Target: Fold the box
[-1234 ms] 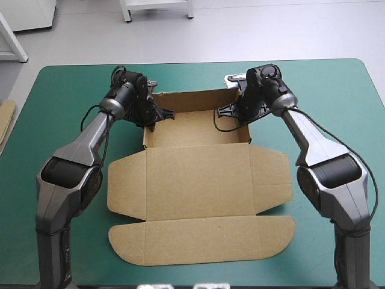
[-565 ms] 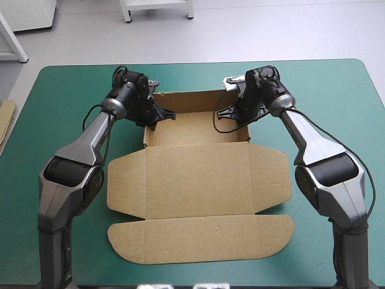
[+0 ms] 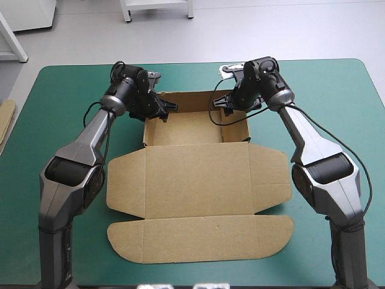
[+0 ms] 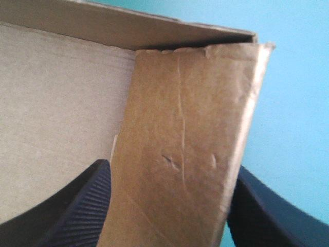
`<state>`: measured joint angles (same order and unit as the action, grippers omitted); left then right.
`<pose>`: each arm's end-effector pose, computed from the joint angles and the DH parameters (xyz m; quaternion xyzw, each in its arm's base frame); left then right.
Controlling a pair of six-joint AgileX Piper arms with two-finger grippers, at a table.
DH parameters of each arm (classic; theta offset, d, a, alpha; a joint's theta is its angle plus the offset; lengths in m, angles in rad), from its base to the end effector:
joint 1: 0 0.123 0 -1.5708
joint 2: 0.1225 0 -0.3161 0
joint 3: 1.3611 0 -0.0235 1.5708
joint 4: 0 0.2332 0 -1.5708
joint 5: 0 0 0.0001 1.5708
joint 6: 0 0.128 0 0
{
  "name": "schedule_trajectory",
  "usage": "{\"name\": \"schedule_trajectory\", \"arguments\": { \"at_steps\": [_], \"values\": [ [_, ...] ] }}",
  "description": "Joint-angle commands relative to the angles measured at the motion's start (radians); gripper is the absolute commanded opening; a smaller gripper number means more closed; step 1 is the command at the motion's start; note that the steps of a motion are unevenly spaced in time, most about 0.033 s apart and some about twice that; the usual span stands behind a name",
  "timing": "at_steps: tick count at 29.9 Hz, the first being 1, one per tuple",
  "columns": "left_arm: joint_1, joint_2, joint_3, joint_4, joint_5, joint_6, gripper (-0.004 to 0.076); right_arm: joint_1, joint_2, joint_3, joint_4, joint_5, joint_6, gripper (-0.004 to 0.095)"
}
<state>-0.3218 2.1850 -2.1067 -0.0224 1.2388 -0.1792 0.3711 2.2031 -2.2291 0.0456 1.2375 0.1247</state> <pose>0.4621 -0.1569 0.2621 0.0684 0.9831 -0.0528 0.1616 0.4647 0.1867 0.2876 -0.1173 0.9678 0.0763 0.2090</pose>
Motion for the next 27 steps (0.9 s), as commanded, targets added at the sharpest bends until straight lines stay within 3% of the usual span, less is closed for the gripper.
{"name": "schedule_trajectory", "arguments": {
  "at_steps": [1, 8, 15, 27],
  "values": [
    [-0.004, -0.109, -0.033, -0.009, -0.011, 0.032, 0.0498, -0.003, -0.078, -0.039, -0.014, 0.009, -0.011, 0.0594],
    [-0.004, -0.185, -0.033, -0.018, -0.064, 0.095, 0.0498, -0.014, -0.120, -0.039, -0.037, 0.009, -0.011, 0.0564],
    [-0.004, -0.269, -0.033, -0.134, -0.018, 0.206, 0.0498, -0.016, -0.161, -0.036, -0.033, 0.009, -0.017, 0.0554],
    [-0.007, -0.422, -0.033, -0.147, -0.001, 0.223, 0.0498, -0.016, -0.260, -0.034, -0.033, 0.009, -0.033, 0.0554]
  ]
}}
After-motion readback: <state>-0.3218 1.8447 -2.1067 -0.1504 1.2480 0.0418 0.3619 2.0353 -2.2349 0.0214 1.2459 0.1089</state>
